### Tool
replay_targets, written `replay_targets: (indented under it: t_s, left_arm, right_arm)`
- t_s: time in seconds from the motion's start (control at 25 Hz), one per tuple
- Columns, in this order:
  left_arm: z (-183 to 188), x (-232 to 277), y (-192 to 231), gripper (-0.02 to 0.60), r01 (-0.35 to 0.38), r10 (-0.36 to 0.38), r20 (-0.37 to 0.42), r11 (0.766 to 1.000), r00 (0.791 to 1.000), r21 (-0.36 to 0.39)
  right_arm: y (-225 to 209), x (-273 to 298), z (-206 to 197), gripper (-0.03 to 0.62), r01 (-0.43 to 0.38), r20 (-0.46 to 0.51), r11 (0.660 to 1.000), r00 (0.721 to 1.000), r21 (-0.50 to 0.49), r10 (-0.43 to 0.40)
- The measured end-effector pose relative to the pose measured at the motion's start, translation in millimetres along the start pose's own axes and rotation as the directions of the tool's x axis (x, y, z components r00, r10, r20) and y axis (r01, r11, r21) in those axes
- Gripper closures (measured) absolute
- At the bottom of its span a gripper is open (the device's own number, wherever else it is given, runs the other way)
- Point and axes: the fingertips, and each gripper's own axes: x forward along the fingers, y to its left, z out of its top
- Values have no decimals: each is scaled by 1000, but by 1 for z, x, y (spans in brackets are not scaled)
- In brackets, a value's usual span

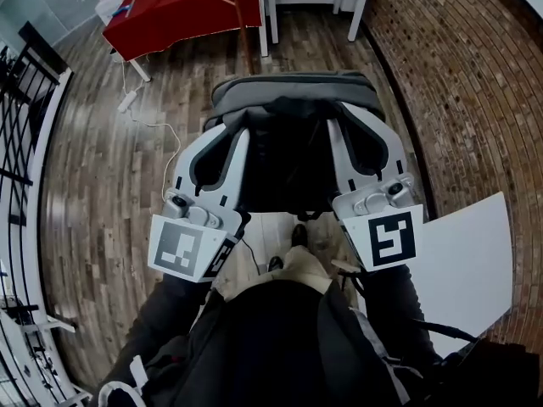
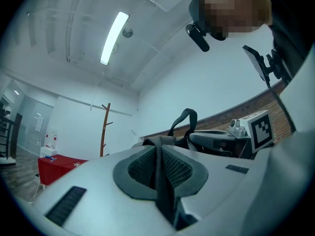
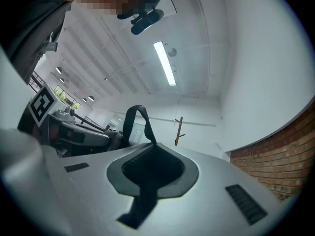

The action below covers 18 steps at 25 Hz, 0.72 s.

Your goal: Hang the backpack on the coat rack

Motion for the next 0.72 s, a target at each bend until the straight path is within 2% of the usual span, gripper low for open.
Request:
replay_targets:
  t_s: [0.28,0.72]
  left_arm:
    - [-20,40,41,538,-71,71,6,997,997,2]
    - [-42,129,96,538,-125,125,30,992,992,-2]
  right_arm:
    - [-19,56,-30,576,-40,20,999,999,26,39]
    - [-73,142,-74,576,-82,36,996,996,27,81]
